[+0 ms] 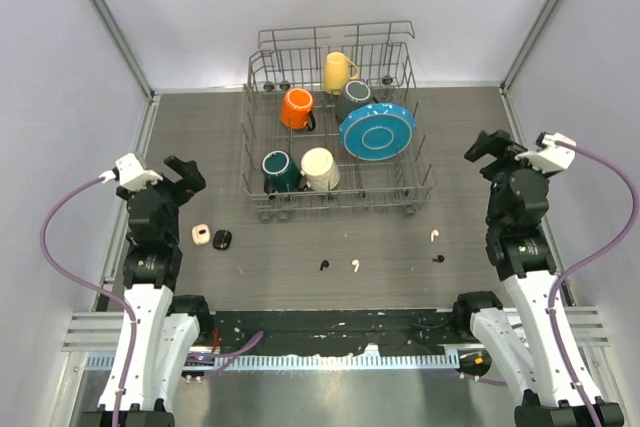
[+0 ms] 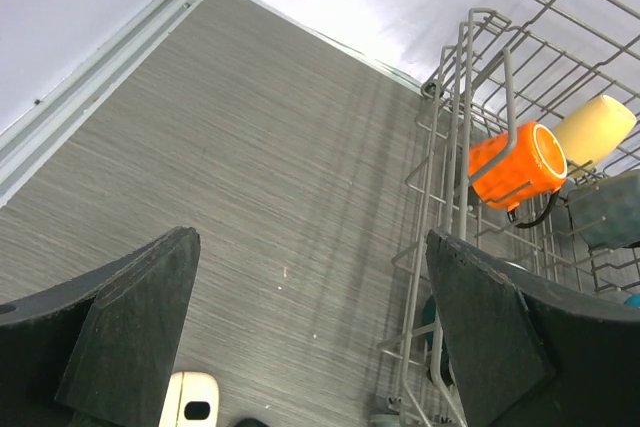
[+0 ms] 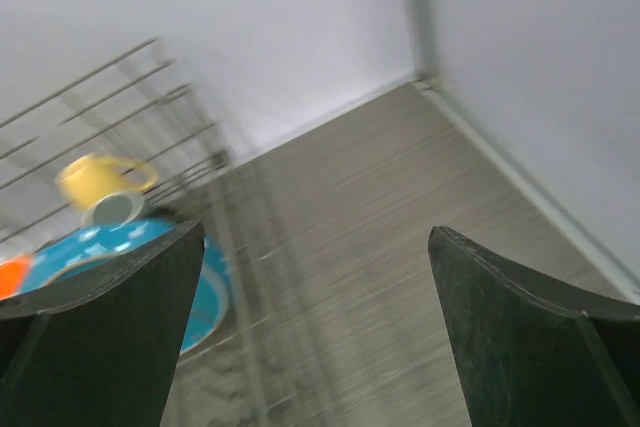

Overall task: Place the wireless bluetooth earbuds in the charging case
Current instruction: Pick up the charging case at the center of the board.

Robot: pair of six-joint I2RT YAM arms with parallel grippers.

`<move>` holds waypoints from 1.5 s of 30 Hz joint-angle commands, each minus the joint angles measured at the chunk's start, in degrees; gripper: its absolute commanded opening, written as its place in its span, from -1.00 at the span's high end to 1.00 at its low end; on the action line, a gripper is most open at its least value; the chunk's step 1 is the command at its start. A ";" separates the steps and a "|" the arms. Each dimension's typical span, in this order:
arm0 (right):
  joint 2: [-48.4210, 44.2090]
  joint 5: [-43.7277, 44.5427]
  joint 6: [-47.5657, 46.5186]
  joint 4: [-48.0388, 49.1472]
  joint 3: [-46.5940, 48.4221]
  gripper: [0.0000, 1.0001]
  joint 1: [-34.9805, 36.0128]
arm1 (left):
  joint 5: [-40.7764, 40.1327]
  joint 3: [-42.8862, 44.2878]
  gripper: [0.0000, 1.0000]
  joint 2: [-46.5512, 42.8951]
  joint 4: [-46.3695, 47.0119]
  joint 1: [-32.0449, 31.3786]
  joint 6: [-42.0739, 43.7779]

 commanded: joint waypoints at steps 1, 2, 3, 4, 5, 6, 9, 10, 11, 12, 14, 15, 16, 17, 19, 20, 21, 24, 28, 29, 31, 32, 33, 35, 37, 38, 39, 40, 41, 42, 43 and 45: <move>-0.69 -25.44 3.95 -11.24 8.95 -0.99 -0.07 | 0.85 3.39 -1.00 1.11 -3.26 0.00 -1.70; -2.61 -28.26 3.96 -10.89 8.96 -0.99 -0.07 | 2.52 3.21 -0.99 1.02 -3.79 0.08 -2.49; -3.85 -31.50 4.40 -10.10 8.18 -0.99 -0.07 | 4.01 2.34 -1.00 0.67 -4.14 0.00 -3.37; -4.99 -36.15 4.49 -7.05 6.95 -0.99 0.01 | 2.98 2.07 -1.00 0.23 -4.23 0.08 -5.47; -6.66 -38.54 4.75 -5.11 4.68 -0.99 -0.07 | 1.41 2.41 -1.00 0.31 -6.85 0.00 -9.06; -6.76 -40.39 4.76 -3.26 4.22 -0.99 -0.07 | -0.35 3.64 -1.00 0.23 -10.79 0.00 -13.97; -2.66 -47.43 2.21 -7.78 8.16 -0.99 0.01 | 6.28 3.56 -1.00 -0.47 -10.40 0.08 -11.23; -0.98 -48.49 1.60 -9.90 9.91 -0.99 -0.07 | 9.79 3.65 -1.00 -0.56 -9.43 0.00 -7.11; 0.78 -49.46 0.20 -12.44 13.93 -0.99 0.01 | 12.70 3.65 -1.00 -0.82 -9.07 0.00 -7.33; 4.19 -50.51 -1.12 -17.95 16.06 -0.99 0.01 | 12.73 3.21 -0.99 -0.83 -9.07 0.08 -7.86; 6.41 -52.96 -3.23 -22.47 20.36 -0.99 0.01 | 13.25 2.60 -0.99 -0.30 -8.37 0.00 -7.87; 7.03 -53.24 -4.46 -25.19 20.91 -0.99 0.01 | 13.34 2.85 -1.00 0.22 -8.28 0.00 -7.25; 7.04 -53.33 -4.82 -26.26 21.44 -0.99 0.01 | 15.00 3.47 -1.00 0.92 -9.41 0.00 -6.73; 6.86 -53.94 -5.52 -27.05 22.40 -0.99 0.10 | 16.93 4.26 -1.00 3.11 -10.20 0.08 -5.15; 6.42 -54.56 -6.93 -28.46 23.63 -0.99 0.02 | 18.87 7.59 -1.00 5.75 -13.61 0.00 -3.30; 6.34 -54.74 -6.85 -28.55 24.51 -0.99 0.02 | 19.92 8.91 -0.99 6.98 -15.29 0.08 -2.16; 6.16 -55.70 -6.67 -28.38 24.87 -0.99 0.10 | 21.15 11.45 -1.00 9.52 -16.96 0.00 -1.98; 5.98 -59.73 -5.18 -26.19 24.26 -0.98 0.01 | 26.24 14.80 -1.00 13.31 -21.37 0.08 0.30; 6.07 -60.37 -3.68 -24.42 22.33 -0.99 0.01 | 24.96 14.55 -1.00 14.12 -24.28 0.08 -0.04; 6.42 -60.19 -3.59 -24.51 21.80 -0.98 0.01 | 24.25 13.94 -1.00 13.85 -23.84 0.08 -0.56; 6.60 -59.05 -3.51 -24.95 21.53 -0.98 0.01 | 22.49 12.44 -1.00 13.94 -22.96 -0.09 -2.92; 6.60 -58.61 -3.33 -25.04 21.44 -0.98 0.01 | 22.66 12.09 -1.00 14.20 -22.52 -0.18 -3.55; 7.03 -58.00 -3.16 -25.39 21.53 -0.98 0.01 | 22.22 12.00 -1.00 14.90 -22.34 -0.61 -4.17; 7.39 -56.07 -2.54 -25.39 21.79 -0.98 0.01 | 18.82 12.09 -0.99 15.95 -23.04 -0.88 -5.40; 8.09 -55.09 -0.87 -25.04 21.80 -0.98 0.01 | 15.12 11.04 -0.99 15.61 -23.57 -3.77 -6.45; 8.35 -54.74 -0.43 -25.04 21.97 -0.98 0.01 | 13.10 10.42 -0.99 14.48 -23.40 -3.96 -7.41; 8.70 -54.65 0.09 -25.04 21.97 -0.98 0.01 | 12.12 8.94 -0.98 13.86 -22.44 -3.96 -7.51; 9.14 -54.56 0.36 -25.04 21.88 -0.98 0.01 | 11.94 8.49 -0.95 13.42 -22.34 -3.96 -7.25; 9.32 -54.30 0.54 -24.95 21.62 -0.98 0.10 | 11.59 8.13 -0.93 13.06 -22.43 -3.96 -6.73; 9.50 -54.13 0.89 -24.86 21.53 -0.98 0.02 | 11.93 8.13 -0.90 13.06 -22.60 -3.87 -6.37; 9.76 -54.04 0.98 -24.69 21.27 -0.98 0.02 | 12.55 8.22 -0.82 13.41 -22.69 -4.04 -5.85; 10.11 -53.25 1.50 -24.33 21.00 -0.98 0.02 | 13.34 9.01 -0.77 15.95 -23.30 -4.66 -5.14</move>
